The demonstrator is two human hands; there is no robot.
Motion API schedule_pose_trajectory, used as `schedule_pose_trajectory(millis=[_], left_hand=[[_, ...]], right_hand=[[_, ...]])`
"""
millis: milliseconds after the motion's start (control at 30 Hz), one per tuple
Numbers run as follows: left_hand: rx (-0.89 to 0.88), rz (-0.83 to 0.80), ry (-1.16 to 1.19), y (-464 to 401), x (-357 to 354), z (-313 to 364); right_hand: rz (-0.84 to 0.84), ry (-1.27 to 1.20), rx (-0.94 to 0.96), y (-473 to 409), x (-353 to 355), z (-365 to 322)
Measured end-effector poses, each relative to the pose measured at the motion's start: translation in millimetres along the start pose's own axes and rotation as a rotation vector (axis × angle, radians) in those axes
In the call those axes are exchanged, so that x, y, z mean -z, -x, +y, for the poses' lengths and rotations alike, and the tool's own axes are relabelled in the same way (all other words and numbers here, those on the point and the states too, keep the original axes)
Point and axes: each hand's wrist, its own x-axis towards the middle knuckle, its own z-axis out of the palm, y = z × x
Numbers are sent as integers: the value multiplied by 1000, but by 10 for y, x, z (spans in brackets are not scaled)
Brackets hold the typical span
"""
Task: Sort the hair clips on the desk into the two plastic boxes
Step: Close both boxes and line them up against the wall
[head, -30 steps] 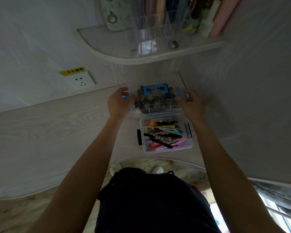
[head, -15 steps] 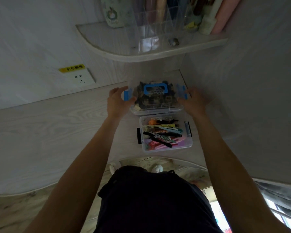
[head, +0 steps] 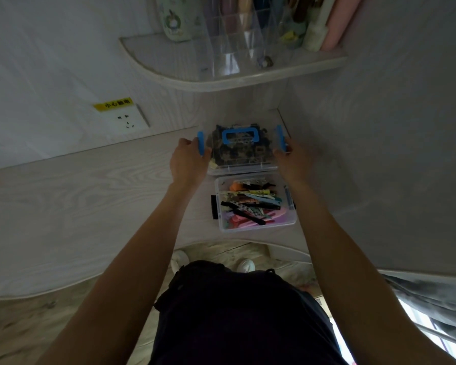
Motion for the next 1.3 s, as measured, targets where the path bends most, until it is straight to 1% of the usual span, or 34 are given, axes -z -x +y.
schedule_pose_trajectory(millis=[100,233,300,367,400,433,467,500,533,567,600,633,700,800,867,933,1000,1067,1233,1300], left_hand=[[-10,-54,31,35,-1,-31],[-8,-140,209,145,-62,-49],[-40,-132,194,176,-82,-51],[-63,-118,152,171,-95,-48],[-68,-112,144,176,-97,-44],[-89,-97,136,176,-102,-27],[-121,-55,127,209,-106,-28],[-180,12,114,252,-109,-10],[-261,87,102,307,-117,20],[-337,152,99,364,-127,49],[-400,179,100,430,-140,84],[-442,172,102,500,-158,108],[-464,144,104,616,-192,83],[-374,82,163,757,-275,-90],[-271,-16,210,831,-307,-203],[-174,-144,248,878,-320,-267],[-85,-236,333,899,-304,-268],[-24,-254,413,906,-281,-240],[32,-255,468,922,-260,-187],[62,-222,474,915,-234,-158]], right_hand=[[27,105,66,-7,-37,-1],[68,269,132,-3,-76,-16],[25,242,173,72,-78,-30],[-9,239,264,192,-21,-27],[16,285,332,277,46,-16],[99,362,408,360,147,12],[216,466,480,467,257,35],[354,555,511,583,399,53],[476,622,492,699,551,79],[555,669,461,786,670,127],[589,708,418,866,774,165],[575,737,373,921,840,200],[503,785,291,996,847,229],[468,841,203,1099,784,308],[463,773,159,1112,782,350],[447,716,177,1129,781,353],[465,787,315,1166,773,332],[532,791,511,1216,795,295],[653,446,878,1440,953,-30],[596,415,1043,1469,917,-51]])
